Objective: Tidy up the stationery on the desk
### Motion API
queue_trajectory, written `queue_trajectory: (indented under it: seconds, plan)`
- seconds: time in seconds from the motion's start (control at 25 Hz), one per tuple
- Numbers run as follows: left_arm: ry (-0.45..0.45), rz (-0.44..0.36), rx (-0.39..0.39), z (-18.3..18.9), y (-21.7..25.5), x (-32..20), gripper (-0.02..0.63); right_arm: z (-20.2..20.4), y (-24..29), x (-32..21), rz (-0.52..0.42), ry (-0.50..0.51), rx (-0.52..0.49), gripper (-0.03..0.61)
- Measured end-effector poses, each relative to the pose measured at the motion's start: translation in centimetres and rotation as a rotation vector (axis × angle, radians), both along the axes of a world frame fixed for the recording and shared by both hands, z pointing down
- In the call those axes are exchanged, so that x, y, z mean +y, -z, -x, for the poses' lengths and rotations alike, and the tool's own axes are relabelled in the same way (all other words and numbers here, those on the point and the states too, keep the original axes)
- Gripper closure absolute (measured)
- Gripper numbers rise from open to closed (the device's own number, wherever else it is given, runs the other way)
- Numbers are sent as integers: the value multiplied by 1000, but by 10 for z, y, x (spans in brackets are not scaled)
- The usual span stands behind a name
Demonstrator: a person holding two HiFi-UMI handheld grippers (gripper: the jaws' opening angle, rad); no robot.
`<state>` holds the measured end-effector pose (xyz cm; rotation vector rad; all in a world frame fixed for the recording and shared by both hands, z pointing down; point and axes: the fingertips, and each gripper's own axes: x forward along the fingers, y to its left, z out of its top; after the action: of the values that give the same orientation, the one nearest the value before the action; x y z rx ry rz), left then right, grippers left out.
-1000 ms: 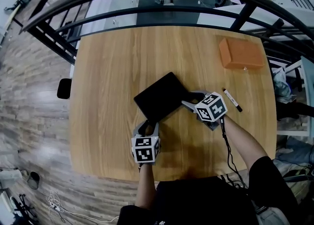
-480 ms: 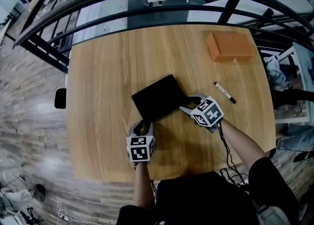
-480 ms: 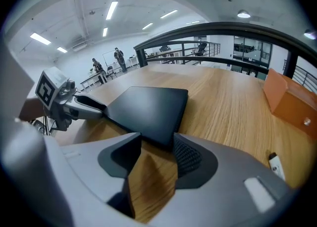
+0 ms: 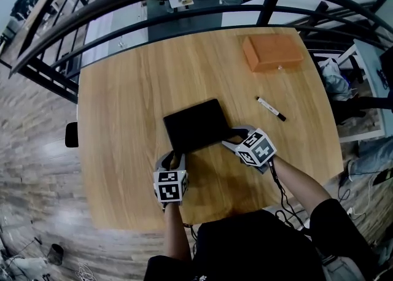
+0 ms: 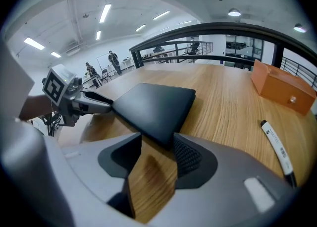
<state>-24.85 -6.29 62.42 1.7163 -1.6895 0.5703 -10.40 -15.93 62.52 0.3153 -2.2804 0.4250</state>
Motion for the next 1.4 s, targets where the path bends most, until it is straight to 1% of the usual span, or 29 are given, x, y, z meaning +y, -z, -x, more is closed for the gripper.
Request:
queue_trajectory:
  seconds: [0.16,0.6,0.96,1.28,1.4]
  plan:
    - [-26,1,-1,-2,0,-1,497,-8,0,8,4,-24,-4,365]
    - [-133,14,-26,-5,1,-1,502,-26,1,35,30,-92,-8,368]
    - [-198,12,-61,-8,2,-3,507,-39,2,59,65,-158,-20,379]
    - [-276,19,-86,-14,2,-6,509,-50,2,81,92,-178,-17,379]
    - [-302,19,-91,-16,2,-9,509,-52,2,86,96,-186,-18,388]
